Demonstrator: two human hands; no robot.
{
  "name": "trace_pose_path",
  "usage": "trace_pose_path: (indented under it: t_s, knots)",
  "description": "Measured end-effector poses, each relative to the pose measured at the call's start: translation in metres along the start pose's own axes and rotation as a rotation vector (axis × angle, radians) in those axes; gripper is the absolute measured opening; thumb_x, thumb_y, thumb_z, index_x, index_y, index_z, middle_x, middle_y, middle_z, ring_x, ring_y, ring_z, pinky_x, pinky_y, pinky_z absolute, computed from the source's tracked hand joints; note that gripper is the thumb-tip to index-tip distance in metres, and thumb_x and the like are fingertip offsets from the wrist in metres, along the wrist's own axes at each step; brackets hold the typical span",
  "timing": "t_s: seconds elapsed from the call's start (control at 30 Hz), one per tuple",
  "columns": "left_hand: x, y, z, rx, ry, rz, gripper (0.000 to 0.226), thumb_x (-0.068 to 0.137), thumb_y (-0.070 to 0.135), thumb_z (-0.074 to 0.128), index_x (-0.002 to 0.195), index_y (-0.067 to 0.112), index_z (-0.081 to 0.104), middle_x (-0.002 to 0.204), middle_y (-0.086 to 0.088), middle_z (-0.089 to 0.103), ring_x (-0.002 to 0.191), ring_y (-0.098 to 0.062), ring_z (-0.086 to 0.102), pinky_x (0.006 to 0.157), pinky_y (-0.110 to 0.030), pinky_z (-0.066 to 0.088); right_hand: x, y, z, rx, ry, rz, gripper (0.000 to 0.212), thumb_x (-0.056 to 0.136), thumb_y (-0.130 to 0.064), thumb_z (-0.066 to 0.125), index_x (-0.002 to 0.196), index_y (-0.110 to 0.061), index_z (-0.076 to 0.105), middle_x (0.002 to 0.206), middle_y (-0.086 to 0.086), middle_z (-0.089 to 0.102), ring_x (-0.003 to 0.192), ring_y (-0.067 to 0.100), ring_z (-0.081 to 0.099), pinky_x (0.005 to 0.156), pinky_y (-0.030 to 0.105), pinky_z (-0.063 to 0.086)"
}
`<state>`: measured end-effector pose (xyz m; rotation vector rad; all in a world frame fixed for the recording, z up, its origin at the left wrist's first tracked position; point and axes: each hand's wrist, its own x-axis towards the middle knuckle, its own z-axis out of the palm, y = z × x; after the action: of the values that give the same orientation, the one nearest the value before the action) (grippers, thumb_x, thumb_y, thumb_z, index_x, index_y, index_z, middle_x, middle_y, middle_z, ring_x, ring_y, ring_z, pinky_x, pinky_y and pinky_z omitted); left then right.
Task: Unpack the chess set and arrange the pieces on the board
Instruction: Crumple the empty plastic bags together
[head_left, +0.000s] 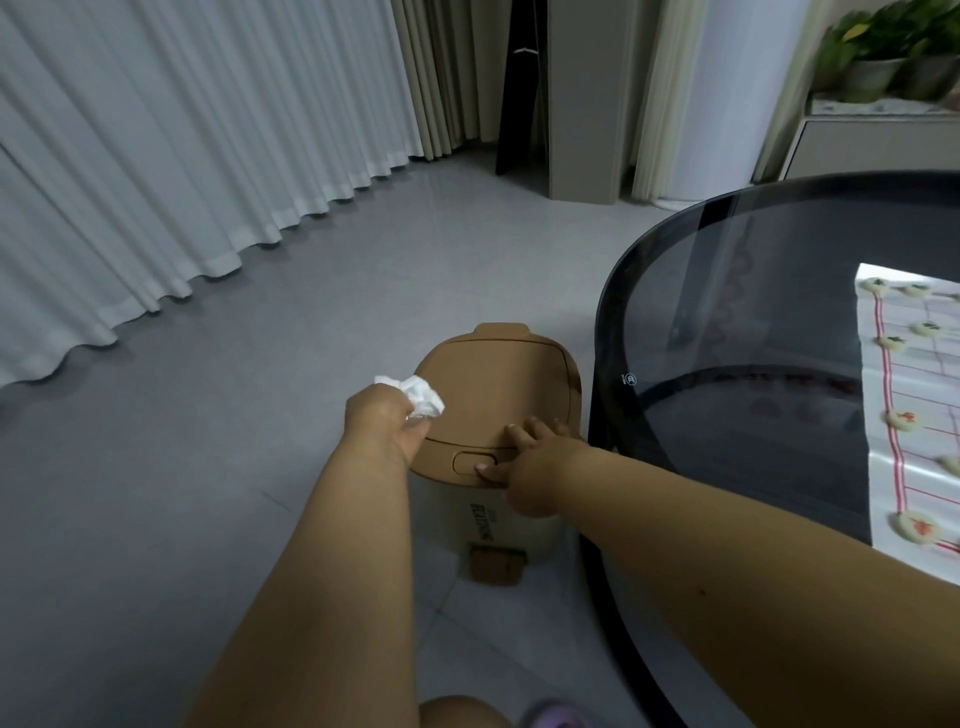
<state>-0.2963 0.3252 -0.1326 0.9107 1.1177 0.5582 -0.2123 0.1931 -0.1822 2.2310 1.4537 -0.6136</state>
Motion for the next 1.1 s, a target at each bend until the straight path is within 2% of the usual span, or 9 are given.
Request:
trace_pose_path:
  t_s: [0.03, 0.1, 0.13, 0.2, 0.4, 0.53, 0.77, 0.93, 1.1]
  knots:
    - [-0.005, -0.002, 0.002, -0.045, -0.089, 0.010, 0.036, 0.088, -0.022, 0.019, 0.076, 0.005, 0.041, 0.048, -0.011, 0.059, 0.067, -0.024, 0.048, 0.077, -0.032, 0.048, 0.002, 0.000, 0.001, 0.033, -0.007, 0.006, 0.057, 0.097, -0.040, 0.035, 0.143, -0.053, 0.005, 0.157, 0.007, -0.005, 0.142, 0.041, -0.007, 0.114, 0.058, 0.003]
    - [-0.009, -0.003, 0.003, -0.119, -0.201, 0.022, 0.032, 0.089, -0.025, 0.027, 0.094, -0.003, 0.051, 0.080, -0.016, 0.068, 0.091, -0.028, 0.060, 0.095, -0.036, 0.049, 0.007, 0.004, 0.002, 0.126, -0.001, 0.024, 0.053, 0.096, -0.043, 0.034, 0.142, -0.056, 0.010, 0.154, 0.005, 0.003, 0.142, 0.040, -0.001, 0.114, 0.057, 0.007]
    - [-0.009, -0.003, 0.003, -0.130, -0.227, 0.028, 0.030, 0.089, -0.024, 0.034, 0.101, -0.005, 0.054, 0.099, -0.018, 0.065, 0.101, -0.029, 0.061, 0.098, -0.037, 0.049, 0.007, 0.005, 0.002, 0.163, -0.002, 0.028, 0.051, 0.096, -0.046, 0.033, 0.141, -0.056, 0.013, 0.154, 0.005, 0.005, 0.142, 0.039, 0.001, 0.114, 0.056, 0.008]
    - [-0.008, -0.003, 0.003, -0.148, -0.246, 0.061, 0.024, 0.091, -0.020, 0.040, 0.101, -0.004, 0.055, 0.114, -0.021, 0.059, 0.108, -0.031, 0.061, 0.098, -0.039, 0.050, 0.005, 0.005, 0.001, 0.199, -0.015, 0.030, 0.048, 0.097, -0.049, 0.030, 0.142, -0.055, 0.016, 0.154, 0.005, 0.007, 0.143, 0.038, 0.001, 0.115, 0.054, 0.007]
    - [-0.007, -0.007, 0.002, -0.116, -0.219, 0.176, 0.028, 0.093, -0.015, 0.040, 0.117, -0.008, 0.053, 0.115, -0.017, 0.060, 0.101, -0.025, 0.064, 0.093, -0.035, 0.052, 0.000, 0.004, -0.001, 0.137, 0.031, 0.013, 0.049, 0.098, -0.049, 0.028, 0.144, -0.053, 0.011, 0.156, 0.006, 0.003, 0.142, 0.038, 0.001, 0.115, 0.053, 0.006]
    - [-0.005, -0.006, 0.003, -0.126, -0.196, 0.206, 0.025, 0.092, -0.016, 0.041, 0.109, -0.007, 0.056, 0.111, -0.017, 0.061, 0.096, -0.024, 0.065, 0.090, -0.034, 0.053, -0.001, -0.001, 0.004, -0.091, -0.005, 0.028, 0.056, 0.097, -0.052, 0.024, 0.145, -0.050, -0.005, 0.158, 0.010, -0.009, 0.142, 0.042, -0.001, 0.114, 0.053, 0.006]
    - [-0.013, -0.006, -0.004, -0.148, -0.142, 0.215, 0.022, 0.089, -0.018, 0.043, 0.094, -0.003, 0.058, 0.103, -0.015, 0.062, 0.093, -0.025, 0.065, 0.084, -0.032, 0.054, -0.010, 0.001, -0.003, 0.088, 0.229, -0.034, 0.050, 0.095, -0.059, 0.022, 0.144, -0.052, 0.014, 0.158, 0.012, -0.005, 0.144, 0.039, -0.004, 0.115, 0.054, -0.001]
    - [-0.011, -0.004, -0.006, -0.173, -0.091, 0.218, 0.024, 0.089, -0.018, 0.044, 0.107, -0.006, 0.055, 0.113, -0.020, 0.059, 0.097, -0.028, 0.064, 0.087, -0.034, 0.054, -0.008, -0.007, 0.008, -0.115, 0.086, -0.013, 0.065, 0.091, -0.068, 0.019, 0.148, -0.043, 0.001, 0.158, 0.010, -0.014, 0.143, 0.037, -0.016, 0.114, 0.055, -0.005]
    - [-0.013, -0.005, -0.006, -0.163, -0.076, 0.214, 0.025, 0.089, -0.018, 0.044, 0.108, -0.007, 0.055, 0.114, -0.020, 0.059, 0.091, -0.025, 0.065, 0.086, -0.034, 0.054, -0.011, -0.006, 0.002, -0.015, 0.167, -0.049, 0.063, 0.089, -0.070, 0.023, 0.147, -0.048, 0.010, 0.158, 0.008, -0.006, 0.144, 0.036, -0.010, 0.115, 0.054, -0.002]
